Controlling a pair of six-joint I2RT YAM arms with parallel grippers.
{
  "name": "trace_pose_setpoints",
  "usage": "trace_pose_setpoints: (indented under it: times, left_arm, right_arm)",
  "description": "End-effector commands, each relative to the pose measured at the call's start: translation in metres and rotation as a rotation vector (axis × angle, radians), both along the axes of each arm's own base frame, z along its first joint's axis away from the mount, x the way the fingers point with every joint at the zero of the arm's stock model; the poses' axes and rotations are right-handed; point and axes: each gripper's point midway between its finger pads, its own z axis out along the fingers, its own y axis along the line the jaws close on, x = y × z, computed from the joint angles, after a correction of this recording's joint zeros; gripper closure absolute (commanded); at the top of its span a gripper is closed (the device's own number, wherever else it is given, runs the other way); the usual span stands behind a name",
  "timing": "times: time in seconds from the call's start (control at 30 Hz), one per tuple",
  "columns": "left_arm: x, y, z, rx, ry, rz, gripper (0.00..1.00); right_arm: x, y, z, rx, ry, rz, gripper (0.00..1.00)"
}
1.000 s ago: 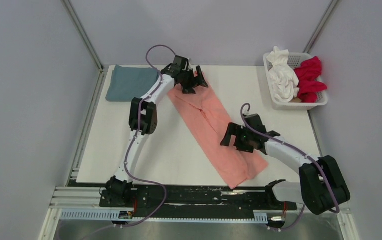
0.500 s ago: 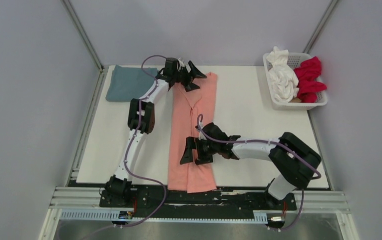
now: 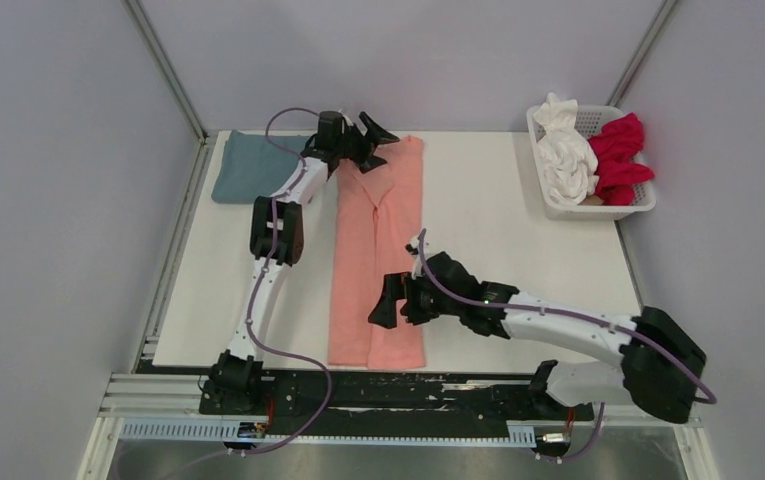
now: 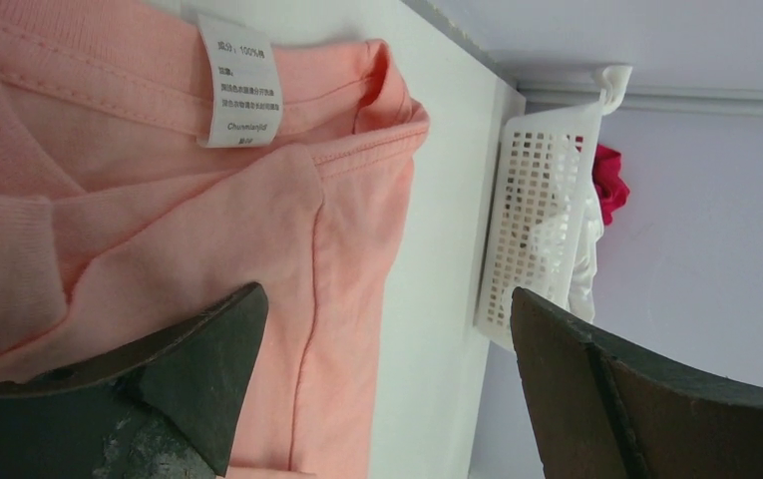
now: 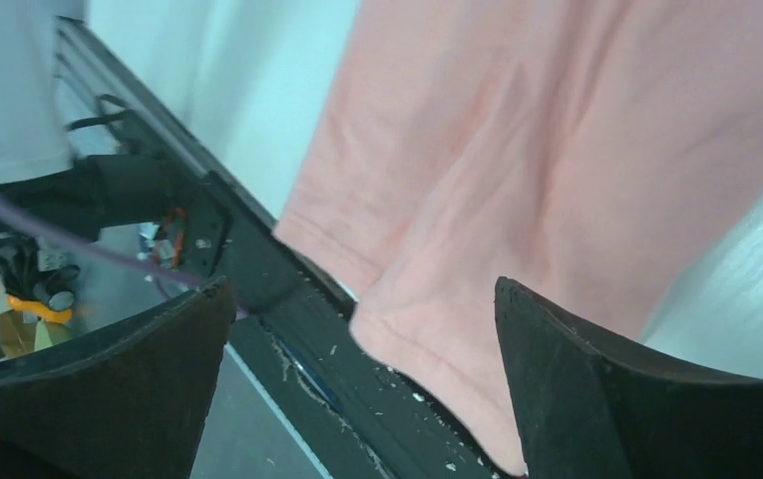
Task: Fold and stack the t-shirts
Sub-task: Rotate the tshirt 90 degrees, then grab the bottom of the folded rectangular tshirt with both arms
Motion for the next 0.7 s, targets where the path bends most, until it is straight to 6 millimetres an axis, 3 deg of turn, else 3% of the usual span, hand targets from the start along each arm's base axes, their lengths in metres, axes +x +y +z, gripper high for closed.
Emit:
trace_pose_setpoints:
  times: [0.0,0.03,0.13,0.17,0.2,0.23,0.27,0.3,0.33,0.37,0.4,0.43,0.47,0.5,0.53,0.57,0.6,0.63,0.67]
  left_arm:
    - [0.019,0.025,0.077,0.017,-0.187,0.055,0.0]
    - [0.016,0.024,0.09,0.025,-0.214,0.044,0.0]
    - [-0.006,0.024,0.157,0.039,-0.286,0.005,0.0]
    - [-0.018,0.019,0.167,0.047,-0.302,-0.04,0.0]
    - [-0.035,0.018,0.206,0.046,-0.355,-0.058,0.0]
    - [-0.048,0.01,0.203,0.076,-0.36,-0.087,0.0]
    - [-0.068,0.011,0.241,0.089,-0.411,-0.095,0.0]
    - [-0.09,0.006,0.265,0.13,-0.474,-0.116,0.0]
    - [-0.105,0.006,0.261,0.195,-0.47,-0.144,0.0]
    - [-0.127,0.005,0.28,0.234,-0.497,-0.142,0.0]
    - [-0.144,0.01,0.268,0.31,-0.46,-0.17,0.0]
    - [-0.173,0.016,0.263,0.381,-0.405,-0.162,0.0]
    - [-0.187,0.021,0.257,0.43,-0.392,-0.156,0.0]
    - [-0.216,0.029,0.244,0.502,-0.361,-0.129,0.0]
    - [-0.239,0.023,0.238,0.53,-0.365,-0.136,0.0]
    - [-0.262,0.042,0.219,0.592,-0.346,-0.078,0.0]
    - [-0.285,0.035,0.208,0.593,-0.336,-0.083,0.0]
    - [-0.311,0.051,0.181,0.624,-0.305,-0.056,0.0]
    - [-0.341,0.055,0.135,0.655,-0.209,-0.073,0.0]
  right_arm:
    - [0.006,-0.023,0.052,0.062,-0.255,0.024,0.0]
    - [0.002,-0.027,0.053,0.072,-0.262,0.031,0.0]
    - [-0.012,-0.036,0.062,0.117,-0.259,0.055,0.0]
    - [-0.015,-0.039,0.064,0.124,-0.26,0.055,0.0]
    - [-0.017,-0.042,0.066,0.13,-0.263,0.052,0.0]
    - [-0.018,-0.045,0.068,0.135,-0.27,0.05,0.0]
    - [-0.02,-0.047,0.07,0.139,-0.271,0.048,0.0]
    - [-0.022,-0.05,0.071,0.142,-0.271,0.05,0.0]
    - [-0.024,-0.052,0.07,0.139,-0.263,0.052,0.0]
    - [-0.026,-0.055,0.067,0.132,-0.249,0.048,0.0]
    - [-0.029,-0.057,0.063,0.123,-0.23,0.046,0.0]
    - [-0.032,-0.06,0.057,0.113,-0.21,0.048,0.0]
    - [-0.036,-0.062,0.05,0.103,-0.189,0.054,0.0]
    - [-0.041,-0.064,0.042,0.09,-0.166,0.062,0.0]
    - [-0.044,-0.066,0.035,0.076,-0.146,0.069,0.0]
    - [-0.047,-0.069,0.027,0.059,-0.12,0.069,0.0]
    - [-0.05,-0.072,0.019,0.041,-0.1,0.065,0.0]
    - [-0.051,-0.074,0.012,0.026,-0.086,0.057,0.01]
    - [-0.051,-0.077,0.005,0.008,-0.068,0.04,0.01]
